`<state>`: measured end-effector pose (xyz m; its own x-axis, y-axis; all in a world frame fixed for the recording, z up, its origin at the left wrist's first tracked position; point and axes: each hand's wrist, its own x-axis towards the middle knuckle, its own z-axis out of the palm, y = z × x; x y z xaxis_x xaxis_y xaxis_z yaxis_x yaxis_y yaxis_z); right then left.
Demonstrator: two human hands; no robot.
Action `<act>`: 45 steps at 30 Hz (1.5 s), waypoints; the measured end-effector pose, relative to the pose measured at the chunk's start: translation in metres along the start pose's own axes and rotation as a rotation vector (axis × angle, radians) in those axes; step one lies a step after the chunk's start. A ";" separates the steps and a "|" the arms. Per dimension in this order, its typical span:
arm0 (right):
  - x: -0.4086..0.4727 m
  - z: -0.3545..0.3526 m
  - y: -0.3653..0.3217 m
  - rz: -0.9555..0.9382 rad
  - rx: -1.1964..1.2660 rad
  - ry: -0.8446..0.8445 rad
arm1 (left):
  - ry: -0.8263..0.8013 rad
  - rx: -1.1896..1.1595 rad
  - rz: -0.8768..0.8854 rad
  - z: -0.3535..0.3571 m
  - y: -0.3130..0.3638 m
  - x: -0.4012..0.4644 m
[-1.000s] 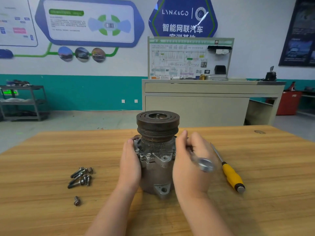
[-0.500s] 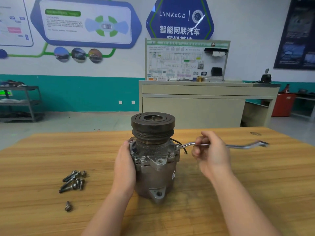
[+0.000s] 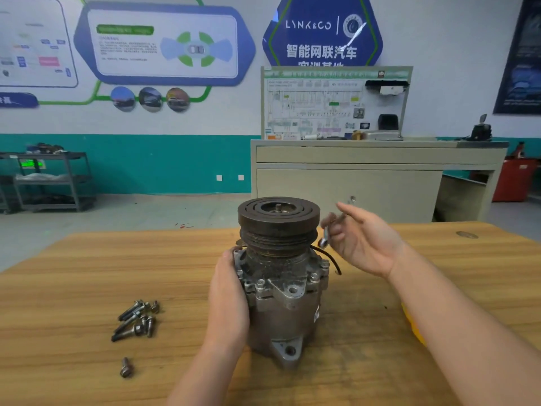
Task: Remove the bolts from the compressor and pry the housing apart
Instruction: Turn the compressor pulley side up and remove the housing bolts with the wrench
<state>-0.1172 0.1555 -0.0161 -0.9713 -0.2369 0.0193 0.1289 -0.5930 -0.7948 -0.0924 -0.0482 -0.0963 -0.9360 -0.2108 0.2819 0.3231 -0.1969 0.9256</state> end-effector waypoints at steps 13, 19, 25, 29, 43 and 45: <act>-0.063 0.002 0.043 -1.071 -0.704 0.129 | 0.043 0.096 0.041 -0.001 0.007 -0.003; -0.063 -0.002 0.050 -1.250 -0.971 0.013 | 0.039 0.127 0.032 0.000 0.010 -0.005; -0.063 -0.001 0.070 -1.470 -1.305 -0.160 | 0.016 0.124 0.013 0.000 0.014 -0.007; -0.060 0.007 0.079 -1.325 -0.708 0.115 | 0.009 0.061 -0.018 0.004 0.019 -0.010; -0.041 -0.009 0.033 -0.700 -0.010 0.263 | -0.038 -0.011 -0.023 0.008 0.028 -0.017; -0.045 -0.006 0.036 -0.848 -0.198 0.292 | -0.053 0.004 -0.008 0.009 0.030 -0.018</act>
<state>-0.0701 0.1495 -0.0494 -0.7401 0.4376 0.5106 -0.6605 -0.3304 -0.6742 -0.0666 -0.0414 -0.0712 -0.9446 -0.1585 0.2873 0.3151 -0.1941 0.9290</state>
